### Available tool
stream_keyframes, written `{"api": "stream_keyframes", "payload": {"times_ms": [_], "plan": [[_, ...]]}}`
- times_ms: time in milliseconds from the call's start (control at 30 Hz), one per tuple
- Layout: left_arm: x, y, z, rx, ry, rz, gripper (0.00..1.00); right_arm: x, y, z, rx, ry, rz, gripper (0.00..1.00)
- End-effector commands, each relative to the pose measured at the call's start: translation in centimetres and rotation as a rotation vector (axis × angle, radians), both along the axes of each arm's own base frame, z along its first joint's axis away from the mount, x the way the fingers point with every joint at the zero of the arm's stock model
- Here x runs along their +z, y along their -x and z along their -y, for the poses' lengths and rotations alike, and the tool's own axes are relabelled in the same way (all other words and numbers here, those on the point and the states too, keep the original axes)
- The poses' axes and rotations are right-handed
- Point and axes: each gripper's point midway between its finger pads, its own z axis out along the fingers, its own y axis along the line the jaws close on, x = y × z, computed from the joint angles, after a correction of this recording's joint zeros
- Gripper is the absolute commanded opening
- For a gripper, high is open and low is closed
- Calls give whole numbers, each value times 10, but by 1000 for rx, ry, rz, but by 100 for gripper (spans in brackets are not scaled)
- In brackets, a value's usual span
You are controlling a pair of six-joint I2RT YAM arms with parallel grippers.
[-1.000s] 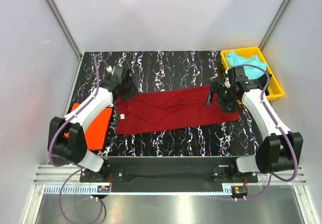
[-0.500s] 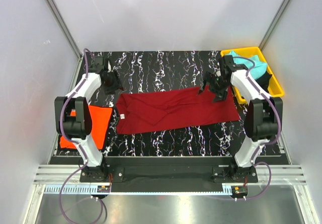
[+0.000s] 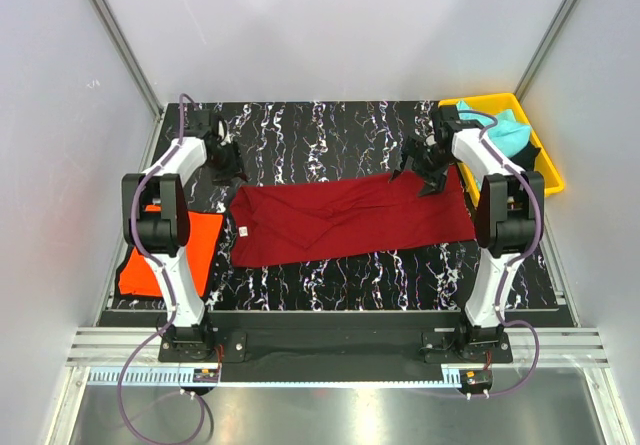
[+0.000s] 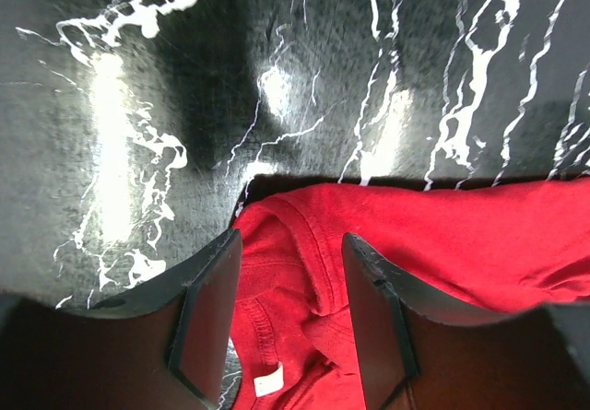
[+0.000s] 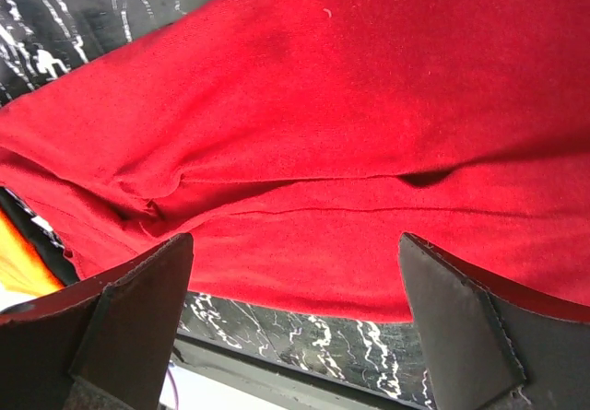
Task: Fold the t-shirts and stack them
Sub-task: Fold the tshirt
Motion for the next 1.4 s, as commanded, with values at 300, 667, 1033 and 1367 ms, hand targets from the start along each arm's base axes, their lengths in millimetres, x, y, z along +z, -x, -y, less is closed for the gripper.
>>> {"api": "stream_keyframes", "payload": {"times_ms": [300,667,1033,1367], "plan": [[-10,-8,3,-55,14,0,51,1,-23,-8,12,-40,19,100],[-24,-5,1,-35,10,-43,23,-28,-30,14,-70,85,-27,94],[-16,-11,-9,4,8,-21,7,-28,-64,31,-121,162,30,32],[-14,-20,-6,11,30,-9,0,-39,-80,46,-134,195,34,11]]}}
